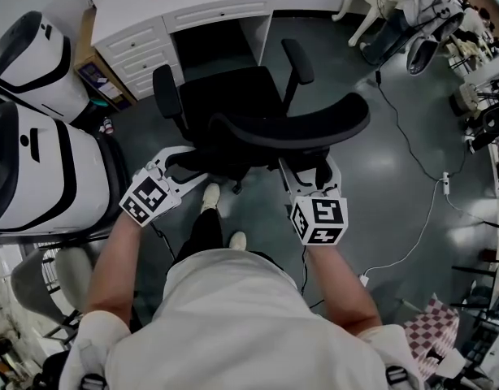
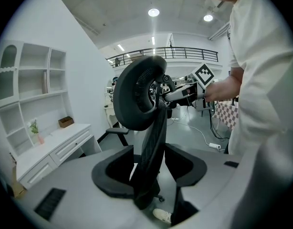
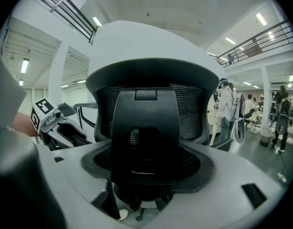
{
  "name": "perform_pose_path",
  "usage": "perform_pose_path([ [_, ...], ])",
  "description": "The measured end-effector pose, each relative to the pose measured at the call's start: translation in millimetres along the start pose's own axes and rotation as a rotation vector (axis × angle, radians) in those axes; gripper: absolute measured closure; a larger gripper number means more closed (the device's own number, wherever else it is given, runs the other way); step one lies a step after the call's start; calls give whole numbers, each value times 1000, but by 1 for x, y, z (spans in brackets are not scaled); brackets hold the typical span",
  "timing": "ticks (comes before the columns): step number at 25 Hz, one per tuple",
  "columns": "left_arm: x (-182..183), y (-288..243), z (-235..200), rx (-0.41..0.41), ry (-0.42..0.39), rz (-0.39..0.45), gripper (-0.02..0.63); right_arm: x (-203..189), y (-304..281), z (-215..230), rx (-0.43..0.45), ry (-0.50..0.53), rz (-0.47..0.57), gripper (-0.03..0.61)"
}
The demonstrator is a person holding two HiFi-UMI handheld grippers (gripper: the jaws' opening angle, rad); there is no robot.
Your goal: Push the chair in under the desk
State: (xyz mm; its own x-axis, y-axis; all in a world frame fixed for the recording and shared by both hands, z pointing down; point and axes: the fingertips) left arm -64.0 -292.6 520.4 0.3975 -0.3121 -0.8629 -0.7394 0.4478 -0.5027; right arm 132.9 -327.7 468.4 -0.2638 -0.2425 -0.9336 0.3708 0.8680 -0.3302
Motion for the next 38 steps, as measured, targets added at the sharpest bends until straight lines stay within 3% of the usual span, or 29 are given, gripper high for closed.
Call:
perform_pose_path([
  [38,38,-47,-170,-41,-16,12,413,51,-165,37,-23,-15,-32,244],
])
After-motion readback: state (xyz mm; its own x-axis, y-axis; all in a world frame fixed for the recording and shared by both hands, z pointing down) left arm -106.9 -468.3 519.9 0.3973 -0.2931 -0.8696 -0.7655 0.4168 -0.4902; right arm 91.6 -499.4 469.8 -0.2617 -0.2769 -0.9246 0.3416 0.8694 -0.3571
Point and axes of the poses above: the fingertips, and each gripper's own axes: y backward along the fingers, z to its right, x out of its top, and after that the axes turned 9 degrees about y, right-handed
